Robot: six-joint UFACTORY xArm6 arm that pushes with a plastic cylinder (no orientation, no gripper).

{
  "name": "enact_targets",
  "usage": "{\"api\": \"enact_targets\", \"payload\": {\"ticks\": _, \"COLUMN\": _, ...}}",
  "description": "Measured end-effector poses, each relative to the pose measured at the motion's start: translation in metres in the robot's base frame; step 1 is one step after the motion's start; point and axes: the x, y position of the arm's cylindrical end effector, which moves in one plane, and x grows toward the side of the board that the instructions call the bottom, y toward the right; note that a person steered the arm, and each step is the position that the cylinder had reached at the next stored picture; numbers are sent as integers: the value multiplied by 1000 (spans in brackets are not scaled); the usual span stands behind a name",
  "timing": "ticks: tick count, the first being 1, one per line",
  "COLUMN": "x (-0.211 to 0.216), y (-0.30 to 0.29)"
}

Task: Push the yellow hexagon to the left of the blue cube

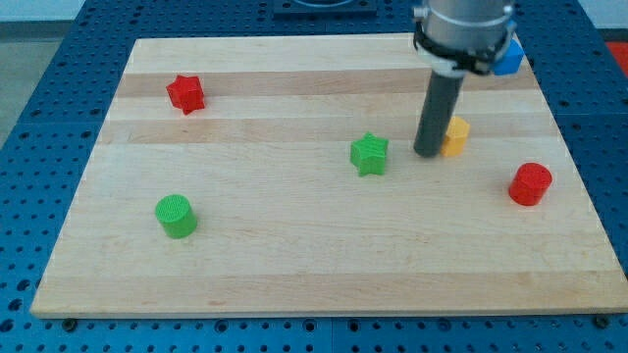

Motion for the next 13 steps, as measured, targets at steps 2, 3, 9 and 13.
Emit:
{"api": "enact_targets", "payload": {"ticks": 2, "x": -72, "y": 8}}
{"api": "enact_targets", "payload": {"ticks": 3, "x": -73, "y": 9}}
{"api": "enact_targets", "payload": {"ticks": 9, "x": -15, "y": -57}}
{"api": "enact_targets", "payload": {"ticks": 13, "x": 38, "y": -19}}
